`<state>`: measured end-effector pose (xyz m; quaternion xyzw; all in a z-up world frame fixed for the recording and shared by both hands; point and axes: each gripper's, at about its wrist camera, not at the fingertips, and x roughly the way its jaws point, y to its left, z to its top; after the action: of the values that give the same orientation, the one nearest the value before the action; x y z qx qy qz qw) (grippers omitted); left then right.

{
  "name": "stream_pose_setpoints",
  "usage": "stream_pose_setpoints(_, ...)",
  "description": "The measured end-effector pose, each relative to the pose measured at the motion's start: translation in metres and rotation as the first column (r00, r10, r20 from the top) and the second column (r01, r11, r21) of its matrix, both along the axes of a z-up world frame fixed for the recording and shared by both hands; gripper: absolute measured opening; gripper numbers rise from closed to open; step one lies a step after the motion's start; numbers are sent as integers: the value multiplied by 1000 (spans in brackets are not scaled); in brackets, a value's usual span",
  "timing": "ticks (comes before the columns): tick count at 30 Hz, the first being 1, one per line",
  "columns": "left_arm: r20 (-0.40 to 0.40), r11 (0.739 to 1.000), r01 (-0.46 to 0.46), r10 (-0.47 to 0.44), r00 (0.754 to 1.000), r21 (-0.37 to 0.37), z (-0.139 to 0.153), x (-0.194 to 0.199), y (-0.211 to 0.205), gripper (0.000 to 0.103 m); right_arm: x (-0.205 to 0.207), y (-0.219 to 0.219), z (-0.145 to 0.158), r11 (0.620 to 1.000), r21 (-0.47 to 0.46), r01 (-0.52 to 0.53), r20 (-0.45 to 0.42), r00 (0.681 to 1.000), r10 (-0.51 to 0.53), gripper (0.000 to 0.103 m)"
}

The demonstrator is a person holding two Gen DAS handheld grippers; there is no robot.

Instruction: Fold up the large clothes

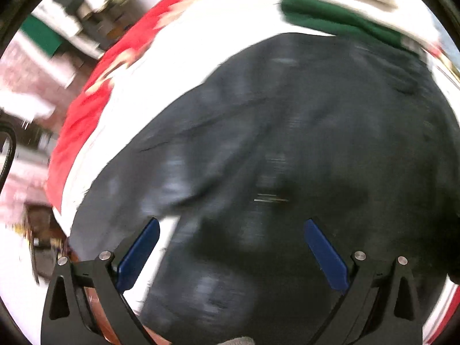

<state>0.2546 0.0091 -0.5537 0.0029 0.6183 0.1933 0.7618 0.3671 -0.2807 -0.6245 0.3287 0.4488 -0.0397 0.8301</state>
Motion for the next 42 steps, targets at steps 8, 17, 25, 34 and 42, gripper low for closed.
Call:
stream_pose_setpoints(8, -67, 967, -256, 256, 964, -3, -5, -53, 147, 103, 61, 237, -114, 764, -132, -632, -341, 753, 563, 23)
stream_pose_setpoints(17, -182, 607, -587, 595, 782, -536, -50, -143, 260, 103, 2, 186, -77, 865, 128, -484, -248, 829, 501, 77)
stream_pose_setpoints(25, -242, 351, -727, 782, 574, -590, -110, -157, 300, 97, -39, 148, -108, 927, 148, -343, -421, 827, 373, 77)
stream_pose_setpoints(34, 37, 443, -706, 859, 510, -552, -62, -148, 356, 9, -26, 187, -116, 921, 161, -355, -411, 824, 390, 77)
stream_pose_setpoints(42, 174, 407, -443, 861, 478, -799, -57, -120, 373, 12, -13, 210, -119, 902, 177, -394, -422, 797, 431, 77)
